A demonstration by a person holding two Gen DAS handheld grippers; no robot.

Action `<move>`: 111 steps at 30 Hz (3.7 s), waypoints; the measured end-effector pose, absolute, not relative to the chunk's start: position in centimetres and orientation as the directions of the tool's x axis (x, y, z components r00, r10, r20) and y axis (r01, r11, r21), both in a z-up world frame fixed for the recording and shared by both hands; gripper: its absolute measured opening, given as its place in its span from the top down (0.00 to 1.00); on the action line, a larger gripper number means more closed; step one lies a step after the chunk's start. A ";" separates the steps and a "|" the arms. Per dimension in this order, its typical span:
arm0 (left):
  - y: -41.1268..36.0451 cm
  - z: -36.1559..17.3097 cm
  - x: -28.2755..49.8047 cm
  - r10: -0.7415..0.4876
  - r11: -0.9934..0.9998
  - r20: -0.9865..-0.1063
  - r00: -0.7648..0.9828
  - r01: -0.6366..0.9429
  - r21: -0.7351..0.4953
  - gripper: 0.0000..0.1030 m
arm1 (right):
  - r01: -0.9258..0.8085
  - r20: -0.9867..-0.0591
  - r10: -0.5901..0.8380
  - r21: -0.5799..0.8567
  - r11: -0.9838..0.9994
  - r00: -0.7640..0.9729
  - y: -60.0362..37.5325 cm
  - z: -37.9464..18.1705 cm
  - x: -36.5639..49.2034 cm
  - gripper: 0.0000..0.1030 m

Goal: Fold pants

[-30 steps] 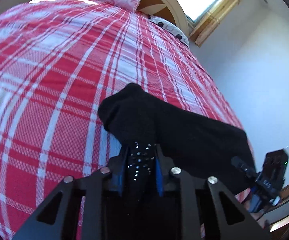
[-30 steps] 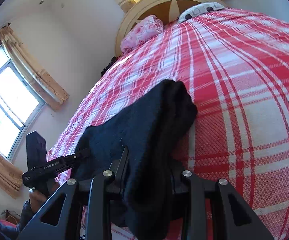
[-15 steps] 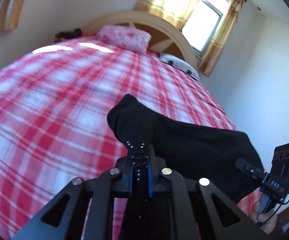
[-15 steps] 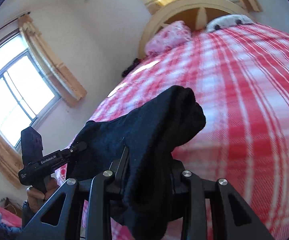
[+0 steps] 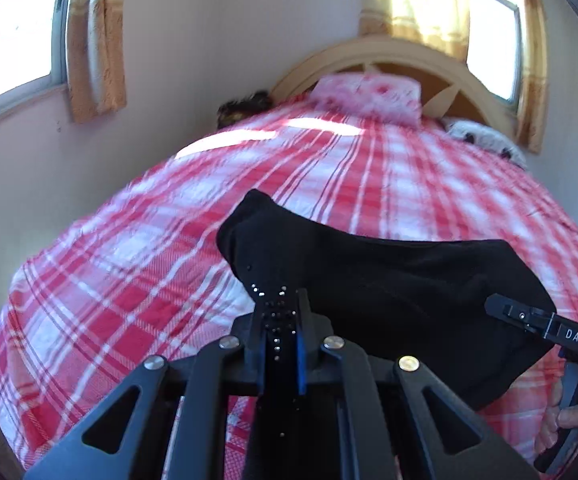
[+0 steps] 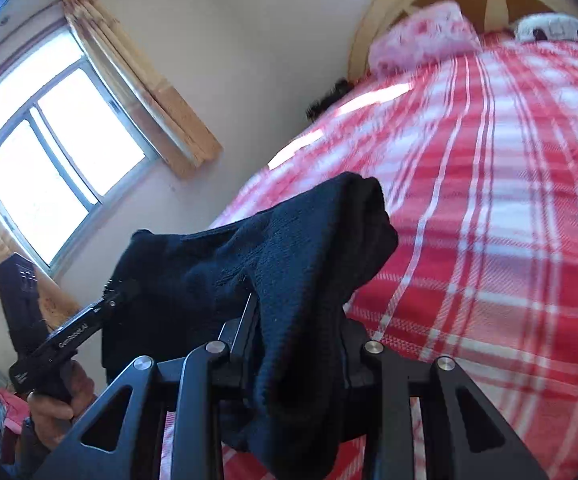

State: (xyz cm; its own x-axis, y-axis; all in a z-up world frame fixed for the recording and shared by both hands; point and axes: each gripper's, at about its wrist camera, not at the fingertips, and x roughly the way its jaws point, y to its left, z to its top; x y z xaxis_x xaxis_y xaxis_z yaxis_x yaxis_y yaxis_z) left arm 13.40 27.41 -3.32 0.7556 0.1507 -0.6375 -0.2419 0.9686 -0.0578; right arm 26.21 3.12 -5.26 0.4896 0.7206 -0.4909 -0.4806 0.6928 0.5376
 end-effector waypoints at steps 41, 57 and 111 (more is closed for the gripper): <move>28.2 -6.8 10.3 0.227 0.927 -0.735 0.639 -0.374 -0.039 0.16 | -0.427 -0.643 0.509 0.297 0.854 0.572 7.4 -5.4 29.2 0.82; 26.4 -5.8 8.1 0.306 0.924 -0.716 0.628 -0.377 0.065 0.16 | -0.460 -0.640 0.532 0.297 0.837 0.555 4.8 -5.4 20.2 0.76; 16.7 3.4 -6.2 0.368 0.926 -0.524 0.768 -0.351 0.136 0.00 | -0.416 -0.356 0.463 0.203 0.886 0.812 1.2 6.3 -2.1 0.33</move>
